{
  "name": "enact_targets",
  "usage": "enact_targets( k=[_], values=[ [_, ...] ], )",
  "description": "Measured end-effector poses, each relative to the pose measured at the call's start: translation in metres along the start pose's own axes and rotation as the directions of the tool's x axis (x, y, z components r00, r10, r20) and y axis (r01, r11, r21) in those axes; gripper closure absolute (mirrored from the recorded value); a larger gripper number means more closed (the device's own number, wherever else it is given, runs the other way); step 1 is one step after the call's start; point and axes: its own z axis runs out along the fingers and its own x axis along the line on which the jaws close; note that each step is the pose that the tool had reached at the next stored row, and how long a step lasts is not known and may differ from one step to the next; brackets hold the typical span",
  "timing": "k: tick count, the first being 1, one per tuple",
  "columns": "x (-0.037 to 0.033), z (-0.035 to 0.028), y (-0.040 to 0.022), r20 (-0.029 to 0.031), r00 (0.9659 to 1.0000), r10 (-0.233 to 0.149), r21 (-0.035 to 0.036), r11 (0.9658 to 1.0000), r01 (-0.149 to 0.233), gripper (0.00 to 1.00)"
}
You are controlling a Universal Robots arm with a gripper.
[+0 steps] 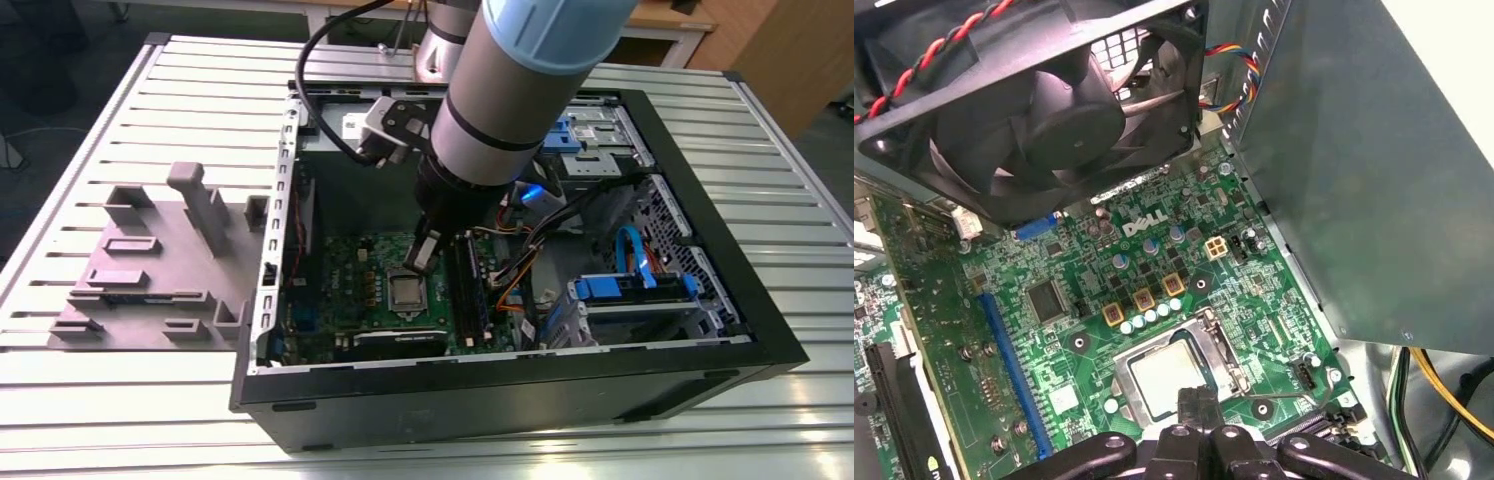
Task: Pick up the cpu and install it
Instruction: 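Install the first cpu locking lever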
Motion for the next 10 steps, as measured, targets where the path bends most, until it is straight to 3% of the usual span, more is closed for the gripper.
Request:
enact_targets(
  k=[10],
  values=[
    [0.0000,0.0005,-0.0001,0.0001,1.0000,0.000,0.0000,1.0000,0.000,0.90]
  ],
)
